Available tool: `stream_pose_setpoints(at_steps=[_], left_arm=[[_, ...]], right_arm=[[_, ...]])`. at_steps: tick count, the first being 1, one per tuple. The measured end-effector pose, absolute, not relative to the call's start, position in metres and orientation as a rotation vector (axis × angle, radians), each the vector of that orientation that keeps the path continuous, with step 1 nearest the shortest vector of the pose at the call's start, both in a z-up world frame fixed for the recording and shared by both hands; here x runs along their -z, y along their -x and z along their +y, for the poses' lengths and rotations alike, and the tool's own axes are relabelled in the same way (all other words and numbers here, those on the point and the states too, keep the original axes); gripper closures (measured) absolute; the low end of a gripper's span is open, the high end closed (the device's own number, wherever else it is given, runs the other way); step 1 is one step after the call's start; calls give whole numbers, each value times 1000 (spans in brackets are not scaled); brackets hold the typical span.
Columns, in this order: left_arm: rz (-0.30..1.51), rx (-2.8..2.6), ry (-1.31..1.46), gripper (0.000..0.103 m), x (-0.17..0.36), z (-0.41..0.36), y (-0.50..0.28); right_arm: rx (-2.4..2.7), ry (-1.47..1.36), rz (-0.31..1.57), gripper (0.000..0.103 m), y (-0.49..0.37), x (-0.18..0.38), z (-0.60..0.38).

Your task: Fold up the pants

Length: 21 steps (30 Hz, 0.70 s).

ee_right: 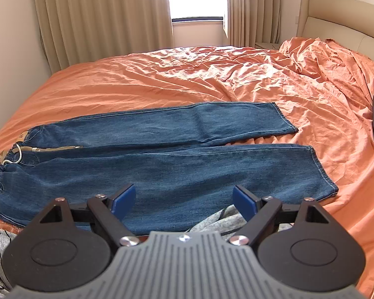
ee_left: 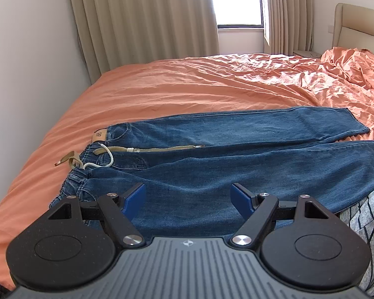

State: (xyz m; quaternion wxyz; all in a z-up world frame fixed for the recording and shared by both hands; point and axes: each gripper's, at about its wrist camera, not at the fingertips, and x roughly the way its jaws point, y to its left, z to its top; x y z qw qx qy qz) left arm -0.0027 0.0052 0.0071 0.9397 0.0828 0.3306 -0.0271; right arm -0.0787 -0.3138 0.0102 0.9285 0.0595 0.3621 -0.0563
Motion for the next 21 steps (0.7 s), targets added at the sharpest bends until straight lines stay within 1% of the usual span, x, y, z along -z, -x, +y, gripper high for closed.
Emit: stream_pose_setpoints(at_steps=[9, 13, 14, 16, 18, 19, 20, 21], left_arm=[[683, 60, -173, 13, -7, 13, -3], [687, 99, -161, 21, -15, 37, -15], [686, 92, -160, 24, -17, 47, -19], [682, 79, -167, 27, -22, 70, -27], [685, 83, -159, 32, -27, 95, -38], [693, 90, -143, 33, -28, 110, -45], [706, 93, -117, 33, -28, 125, -53], [722, 95, -87, 33, -27, 141, -63]], right_arm=[[97, -124, 741, 22, 72, -8, -318], [37, -152, 701, 22, 64, -6, -328], [20, -163, 695, 22, 60, -5, -331], [10, -172, 684, 22, 49, -4, -337], [22, -186, 664, 22, 39, -1, -344], [22, -193, 657, 22, 31, 0, -348], [18, -201, 660, 24, 24, 3, -351], [15, -208, 675, 29, 15, 7, -354]])
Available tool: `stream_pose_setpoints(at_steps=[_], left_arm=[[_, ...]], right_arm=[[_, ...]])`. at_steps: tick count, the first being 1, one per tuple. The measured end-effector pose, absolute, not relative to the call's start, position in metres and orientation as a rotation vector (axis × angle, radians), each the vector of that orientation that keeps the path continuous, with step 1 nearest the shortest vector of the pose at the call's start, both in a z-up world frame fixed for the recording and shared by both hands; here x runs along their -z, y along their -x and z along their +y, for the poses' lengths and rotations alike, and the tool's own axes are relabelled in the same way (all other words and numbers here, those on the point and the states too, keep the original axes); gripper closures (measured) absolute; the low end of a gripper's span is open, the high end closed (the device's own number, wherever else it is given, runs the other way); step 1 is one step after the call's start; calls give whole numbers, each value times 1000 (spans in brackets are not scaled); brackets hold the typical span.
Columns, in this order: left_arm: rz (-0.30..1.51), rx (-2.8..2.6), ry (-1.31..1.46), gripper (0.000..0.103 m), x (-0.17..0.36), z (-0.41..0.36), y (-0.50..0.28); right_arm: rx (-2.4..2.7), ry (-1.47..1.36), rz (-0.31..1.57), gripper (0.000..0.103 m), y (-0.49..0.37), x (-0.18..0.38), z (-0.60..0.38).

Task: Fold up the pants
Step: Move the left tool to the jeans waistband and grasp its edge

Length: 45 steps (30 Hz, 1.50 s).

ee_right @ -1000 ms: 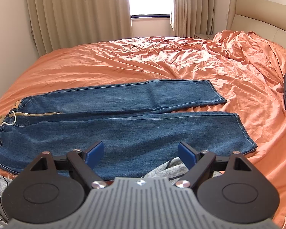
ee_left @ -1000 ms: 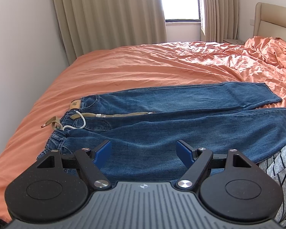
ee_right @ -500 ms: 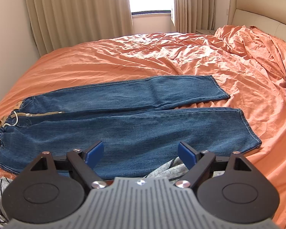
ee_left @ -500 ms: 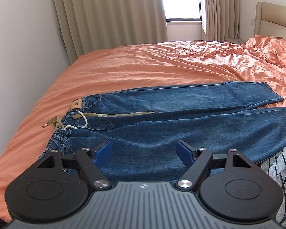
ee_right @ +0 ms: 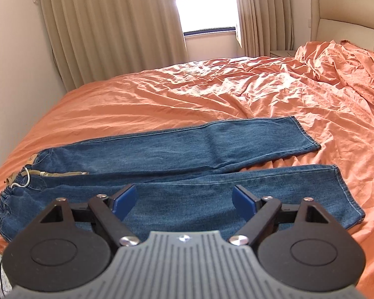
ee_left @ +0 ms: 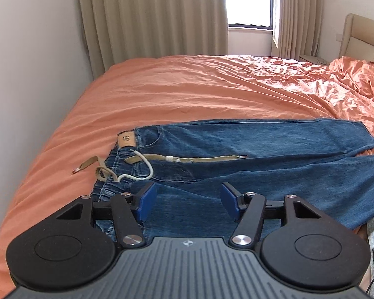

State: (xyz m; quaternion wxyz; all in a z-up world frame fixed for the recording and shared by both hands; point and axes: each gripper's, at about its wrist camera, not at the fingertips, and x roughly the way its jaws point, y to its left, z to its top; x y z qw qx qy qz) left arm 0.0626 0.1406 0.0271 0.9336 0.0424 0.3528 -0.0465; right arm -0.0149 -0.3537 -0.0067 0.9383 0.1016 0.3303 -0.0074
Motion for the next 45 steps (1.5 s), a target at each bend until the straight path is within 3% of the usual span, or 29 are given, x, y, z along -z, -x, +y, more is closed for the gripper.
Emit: stream_pose_setpoints(at_steps=[5, 16, 24, 27, 31, 34, 41, 45], left_arm=[[755, 41, -50, 33, -7, 197, -107], [883, -27, 35, 29, 89, 271, -195], [859, 74, 259, 30, 116, 310, -216], [856, 146, 305, 38, 120, 313, -219], [857, 166, 263, 75, 119, 303, -219], [851, 162, 251, 89, 112, 300, -216], [747, 37, 7, 92, 70, 260, -193], [823, -24, -13, 93, 85, 266, -202]], right_arm=[[1, -221, 710, 43, -20, 27, -363], [6, -359, 856, 37, -60, 58, -370], [34, -243, 917, 36, -77, 65, -349], [44, -191, 923, 35, -79, 66, -341], [51, -161, 942, 35, -83, 68, -336], [50, -159, 942, 35, -83, 67, -336], [56, -163, 938, 35, -80, 67, -336], [56, -178, 936, 35, -78, 66, -339]])
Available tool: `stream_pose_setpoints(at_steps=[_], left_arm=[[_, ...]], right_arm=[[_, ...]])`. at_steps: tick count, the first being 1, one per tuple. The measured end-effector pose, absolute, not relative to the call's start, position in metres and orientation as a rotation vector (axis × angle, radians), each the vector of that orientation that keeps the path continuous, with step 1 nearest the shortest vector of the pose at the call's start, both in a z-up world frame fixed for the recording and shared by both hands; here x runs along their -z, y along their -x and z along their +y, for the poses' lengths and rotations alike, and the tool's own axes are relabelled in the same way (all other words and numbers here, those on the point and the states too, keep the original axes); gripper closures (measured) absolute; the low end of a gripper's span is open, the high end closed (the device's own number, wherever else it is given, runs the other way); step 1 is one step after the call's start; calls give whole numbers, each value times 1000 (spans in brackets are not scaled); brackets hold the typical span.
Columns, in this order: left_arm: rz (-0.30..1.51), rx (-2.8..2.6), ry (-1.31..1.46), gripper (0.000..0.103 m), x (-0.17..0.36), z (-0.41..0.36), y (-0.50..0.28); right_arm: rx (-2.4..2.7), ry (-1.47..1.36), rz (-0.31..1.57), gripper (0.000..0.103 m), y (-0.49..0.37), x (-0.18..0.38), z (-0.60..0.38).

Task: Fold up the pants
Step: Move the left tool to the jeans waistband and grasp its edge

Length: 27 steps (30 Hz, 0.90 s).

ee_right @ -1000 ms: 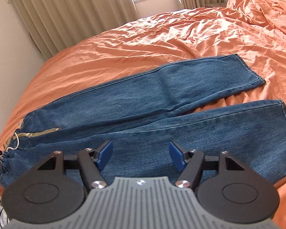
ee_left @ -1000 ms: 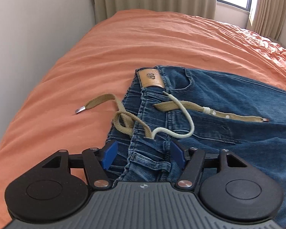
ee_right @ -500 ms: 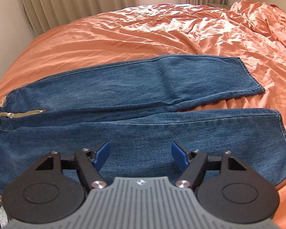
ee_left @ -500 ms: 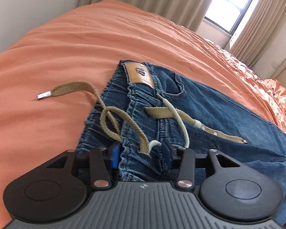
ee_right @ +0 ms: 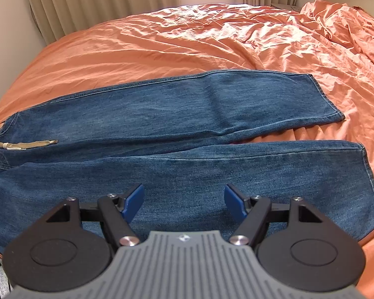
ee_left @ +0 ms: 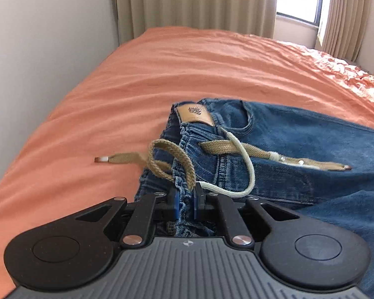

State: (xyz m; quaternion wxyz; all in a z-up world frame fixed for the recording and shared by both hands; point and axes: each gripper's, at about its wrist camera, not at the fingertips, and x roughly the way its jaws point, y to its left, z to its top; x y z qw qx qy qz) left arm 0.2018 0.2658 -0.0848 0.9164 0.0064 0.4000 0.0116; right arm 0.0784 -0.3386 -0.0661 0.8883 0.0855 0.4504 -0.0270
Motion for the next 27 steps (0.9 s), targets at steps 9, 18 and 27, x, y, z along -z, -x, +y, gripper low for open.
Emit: stream_pose_setpoints(at_steps=[9, 18, 27], left_arm=[[972, -82, -86, 79, 132, 261, -230], [890, -17, -288, 58, 70, 242, -179], [1106, -25, -426, 67, 124, 220, -140]], right_arm=[[62, -248, 898, 34, -66, 62, -353], [37, -295, 855, 30, -50, 57, -364], [17, -339, 828, 27, -33, 50, -374]])
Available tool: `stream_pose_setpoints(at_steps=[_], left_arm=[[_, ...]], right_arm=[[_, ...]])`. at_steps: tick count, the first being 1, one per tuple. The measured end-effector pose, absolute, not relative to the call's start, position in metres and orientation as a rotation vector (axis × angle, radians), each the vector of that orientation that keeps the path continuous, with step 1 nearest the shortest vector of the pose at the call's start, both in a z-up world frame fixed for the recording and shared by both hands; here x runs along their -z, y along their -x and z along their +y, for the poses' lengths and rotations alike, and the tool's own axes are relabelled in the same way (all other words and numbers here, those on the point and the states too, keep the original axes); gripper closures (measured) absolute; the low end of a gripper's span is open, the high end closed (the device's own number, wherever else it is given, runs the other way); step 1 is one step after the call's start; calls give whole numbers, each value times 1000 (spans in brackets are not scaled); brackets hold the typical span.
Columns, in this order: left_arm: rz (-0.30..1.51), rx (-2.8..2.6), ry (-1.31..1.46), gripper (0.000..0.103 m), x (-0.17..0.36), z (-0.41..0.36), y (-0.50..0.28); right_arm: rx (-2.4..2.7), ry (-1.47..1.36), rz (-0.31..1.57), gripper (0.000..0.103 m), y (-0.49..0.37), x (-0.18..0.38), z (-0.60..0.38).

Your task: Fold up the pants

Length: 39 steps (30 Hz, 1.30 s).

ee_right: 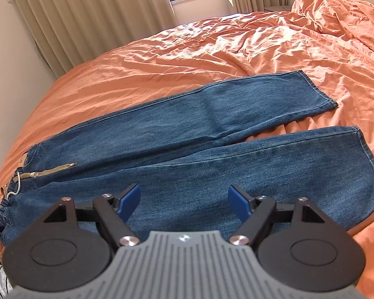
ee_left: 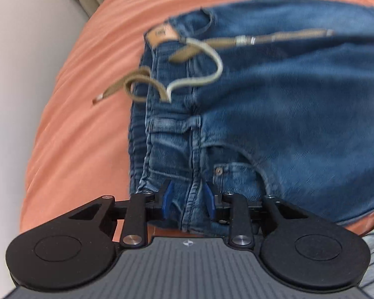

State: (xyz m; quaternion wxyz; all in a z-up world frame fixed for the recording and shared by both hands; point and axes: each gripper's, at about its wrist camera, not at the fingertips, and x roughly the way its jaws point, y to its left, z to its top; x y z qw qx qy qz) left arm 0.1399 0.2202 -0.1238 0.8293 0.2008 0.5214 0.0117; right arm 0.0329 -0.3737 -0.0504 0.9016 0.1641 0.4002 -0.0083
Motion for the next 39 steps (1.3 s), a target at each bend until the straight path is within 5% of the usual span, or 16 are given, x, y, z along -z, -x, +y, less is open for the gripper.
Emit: stream_pose_setpoints(at_steps=[6, 13, 17, 21, 27, 35, 39], left_arm=[[1193, -117, -472, 67, 137, 209, -151], [1034, 113, -603, 69, 71, 177, -123], [1035, 343, -770, 56, 57, 143, -98], [1122, 507, -955, 54, 81, 110, -83], [1202, 571, -1011, 59, 116, 84, -97], [1303, 688, -1035, 80, 138, 59, -109], [1322, 755, -1089, 77, 131, 44, -108]], right_arm=[[44, -329, 825, 25, -19, 37, -383], [15, -281, 752, 25, 3, -16, -402], [-6, -258, 737, 25, 6, -57, -417], [-3, -291, 718, 26, 12, -97, -444], [105, -228, 665, 26, 37, -147, -486], [260, 141, 656, 25, 83, -167, -546], [287, 259, 738, 25, 100, -150, -571]])
